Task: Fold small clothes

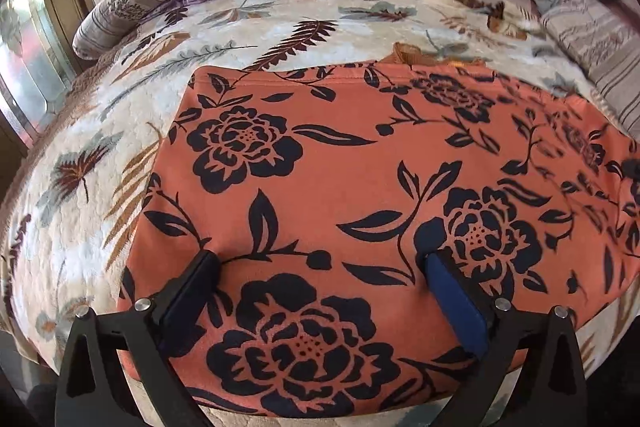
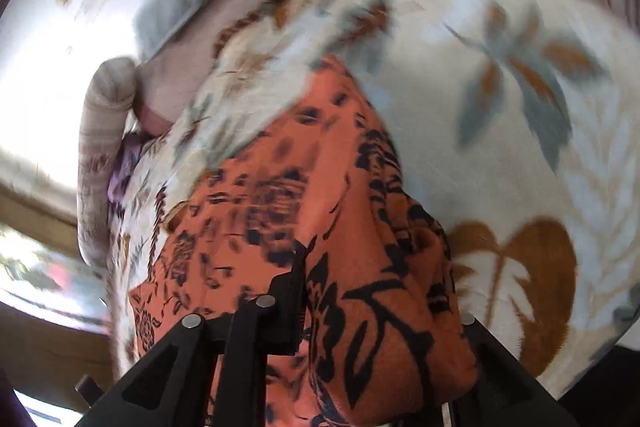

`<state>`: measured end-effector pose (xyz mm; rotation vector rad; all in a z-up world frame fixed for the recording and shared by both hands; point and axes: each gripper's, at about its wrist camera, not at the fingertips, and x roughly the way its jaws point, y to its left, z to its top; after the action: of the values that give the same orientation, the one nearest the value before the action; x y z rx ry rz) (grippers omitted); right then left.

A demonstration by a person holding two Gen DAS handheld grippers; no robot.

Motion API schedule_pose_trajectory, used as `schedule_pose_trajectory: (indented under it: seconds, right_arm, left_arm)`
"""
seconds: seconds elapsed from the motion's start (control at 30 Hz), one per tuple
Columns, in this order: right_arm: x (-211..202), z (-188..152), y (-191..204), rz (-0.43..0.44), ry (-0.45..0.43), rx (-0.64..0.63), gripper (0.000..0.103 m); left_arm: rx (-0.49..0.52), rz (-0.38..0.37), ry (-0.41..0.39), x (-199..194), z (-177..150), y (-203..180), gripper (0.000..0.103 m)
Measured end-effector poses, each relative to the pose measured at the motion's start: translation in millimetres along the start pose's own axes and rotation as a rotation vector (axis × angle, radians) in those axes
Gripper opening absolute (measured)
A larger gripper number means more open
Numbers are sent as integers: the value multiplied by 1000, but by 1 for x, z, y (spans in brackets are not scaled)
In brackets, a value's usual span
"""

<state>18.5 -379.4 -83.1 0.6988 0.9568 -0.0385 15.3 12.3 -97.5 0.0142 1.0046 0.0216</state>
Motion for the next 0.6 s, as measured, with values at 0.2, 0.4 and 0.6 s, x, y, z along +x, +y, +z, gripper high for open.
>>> schedule_pose_trajectory:
  seconds: [0.2,0.4,0.6]
  right_arm:
    - [-33,-38,151,-9,-123,-477,19]
    - [4,-137,241,58,-22,-790,19]
    - [62,-174,240,39,151,-810,24]
  left_arm:
    - [-234,52,-211,-62,1,70,101]
    - [-498,195,-265,-85,-17,174,101]
    - [-560,92,-160,-64,-41,199,101]
